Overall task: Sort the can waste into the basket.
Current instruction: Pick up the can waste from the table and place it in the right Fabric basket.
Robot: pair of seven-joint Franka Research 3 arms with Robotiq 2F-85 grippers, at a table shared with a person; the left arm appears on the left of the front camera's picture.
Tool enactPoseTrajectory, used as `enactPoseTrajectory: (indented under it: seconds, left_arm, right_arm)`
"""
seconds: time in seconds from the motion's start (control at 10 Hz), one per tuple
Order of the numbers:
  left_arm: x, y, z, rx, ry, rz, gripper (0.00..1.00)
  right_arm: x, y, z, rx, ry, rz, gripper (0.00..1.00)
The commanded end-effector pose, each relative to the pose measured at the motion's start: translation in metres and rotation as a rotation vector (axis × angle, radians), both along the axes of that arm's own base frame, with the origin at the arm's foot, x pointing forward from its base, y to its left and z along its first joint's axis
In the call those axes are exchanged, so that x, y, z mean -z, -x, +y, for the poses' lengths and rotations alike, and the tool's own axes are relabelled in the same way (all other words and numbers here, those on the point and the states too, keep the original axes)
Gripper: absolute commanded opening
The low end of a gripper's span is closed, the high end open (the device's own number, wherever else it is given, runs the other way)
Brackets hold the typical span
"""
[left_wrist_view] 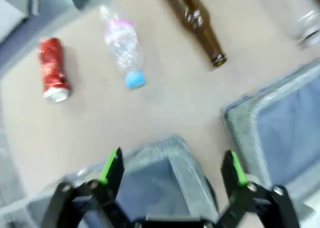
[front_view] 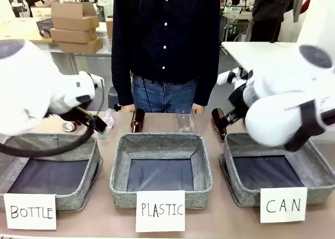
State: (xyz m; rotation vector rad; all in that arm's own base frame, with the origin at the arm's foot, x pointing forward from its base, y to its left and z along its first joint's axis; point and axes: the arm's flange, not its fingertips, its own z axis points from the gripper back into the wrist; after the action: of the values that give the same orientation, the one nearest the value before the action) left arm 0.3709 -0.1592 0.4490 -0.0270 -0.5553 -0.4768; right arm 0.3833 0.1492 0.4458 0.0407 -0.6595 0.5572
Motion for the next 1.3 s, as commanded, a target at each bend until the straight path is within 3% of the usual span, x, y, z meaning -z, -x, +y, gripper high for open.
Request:
enactPoseTrajectory:
  seconds: [0.0, 0.1, 0.2, 0.3, 0.4, 0.5, 0.6, 0.7, 0.8, 0.9, 1.0, 1.2]
  left_arm:
    - [-0.054, 0.071, 0.006, -0.029, 0.022, -0.071, 1.0]
    - [-0.049, 0.087, 0.013, 0.069, -0.005, -0.091, 1.0]
    - [-0.042, 0.027, -0.003, -0.024, 0.01, -0.035, 1.0]
    - [-0.042, 0.027, -0.003, -0.024, 0.01, -0.035, 1.0]
    - [-0.08, 0.059, -0.003, -0.005, 0.006, -0.078, 1.0]
    - [-0.084, 0.059, 0.001, 0.109, 0.1, 0.008, 1.0]
    - [-0.095, 0.061, 0.015, 0.335, 0.355, 0.129, 1.0]
    - [-0.104, 0.06, 0.032, 0.387, 0.566, 0.211, 1.0]
    - [-0.107, 0.055, 0.051, 0.257, 0.673, 0.217, 1.0]
    - [-0.106, 0.052, 0.071, 0.21, 0.843, 0.278, 1.0]
    - [-0.102, 0.058, 0.09, 0.207, 0.972, 0.256, 1.0]
    - [-0.093, 0.076, 0.125, 0.18, 1.104, 0.161, 1.0]
  right_arm:
    - [-0.041, 0.068, -0.029, 0.029, -0.038, -0.088, 1.0]
    - [-0.038, 0.082, -0.032, 0.031, -0.048, -0.101, 1.0]
    - [-0.04, 0.014, -0.011, 0.022, -0.022, -0.054, 1.0]
    - [-0.04, 0.014, -0.011, 0.022, -0.022, -0.054, 1.0]
    - [-0.075, 0.035, -0.019, 0.028, -0.04, -0.099, 1.0]
    - [-0.083, 0.039, -0.028, 0.04, -0.211, -0.065, 1.0]
    - [-0.096, 0.044, -0.047, 0.099, -0.484, 0.044, 1.0]
    - [-0.103, 0.052, -0.069, 0.03, -0.726, 0.214, 1.0]
    - [-0.107, 0.062, -0.093, -0.024, -0.894, 0.312, 1.0]
    - [-0.109, 0.073, -0.12, -0.096, -1.051, 0.324, 1.0]
    - [-0.106, 0.081, -0.145, -0.062, -1.186, 0.317, 1.0]
    - [-0.091, 0.082, -0.17, 0.043, -1.282, 0.318, 1.0]
